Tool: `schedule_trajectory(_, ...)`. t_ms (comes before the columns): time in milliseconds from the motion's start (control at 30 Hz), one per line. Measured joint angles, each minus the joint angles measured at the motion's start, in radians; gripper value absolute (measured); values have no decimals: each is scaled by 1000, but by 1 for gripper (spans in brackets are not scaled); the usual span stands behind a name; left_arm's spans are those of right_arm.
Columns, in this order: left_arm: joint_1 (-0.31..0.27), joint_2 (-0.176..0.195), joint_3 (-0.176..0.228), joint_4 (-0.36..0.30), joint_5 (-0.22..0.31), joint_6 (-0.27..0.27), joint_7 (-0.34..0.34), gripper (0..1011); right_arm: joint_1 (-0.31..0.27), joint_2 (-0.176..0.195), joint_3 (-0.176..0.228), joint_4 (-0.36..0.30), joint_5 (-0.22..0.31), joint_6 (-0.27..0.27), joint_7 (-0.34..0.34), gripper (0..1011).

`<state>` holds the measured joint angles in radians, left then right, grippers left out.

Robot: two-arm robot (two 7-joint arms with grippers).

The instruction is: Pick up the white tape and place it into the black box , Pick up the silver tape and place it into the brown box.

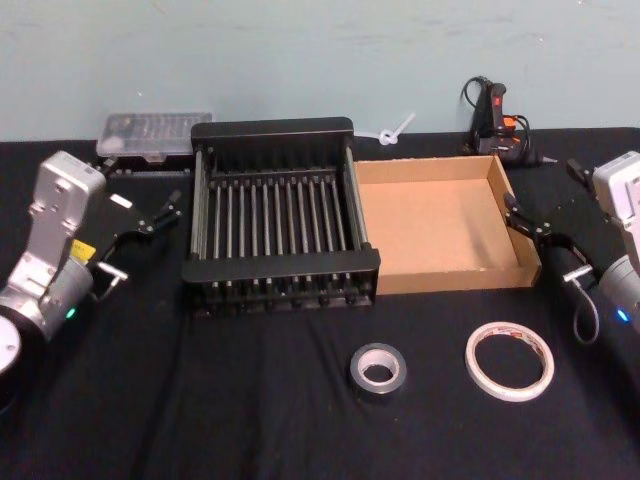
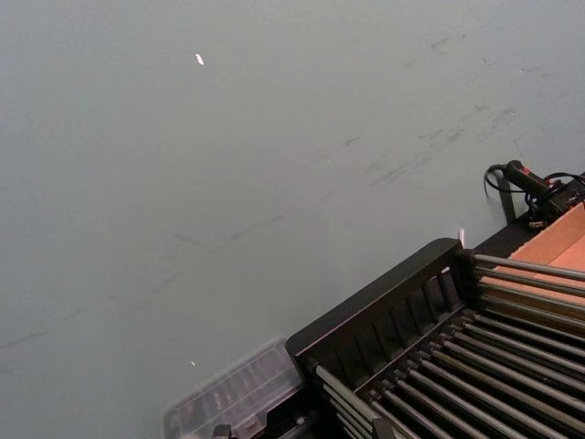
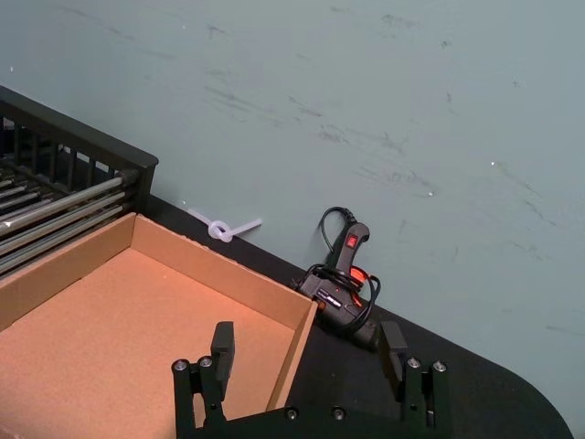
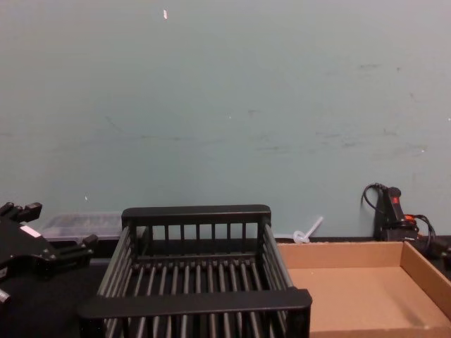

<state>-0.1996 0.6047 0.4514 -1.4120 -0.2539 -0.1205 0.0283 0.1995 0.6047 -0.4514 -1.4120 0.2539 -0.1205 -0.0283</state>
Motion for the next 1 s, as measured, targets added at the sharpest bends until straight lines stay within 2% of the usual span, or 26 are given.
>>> schedule_trajectory(1000, 0, 0, 0, 0, 0, 0, 0, 1001, 0, 0, 0, 0, 0, 0, 0, 1002)
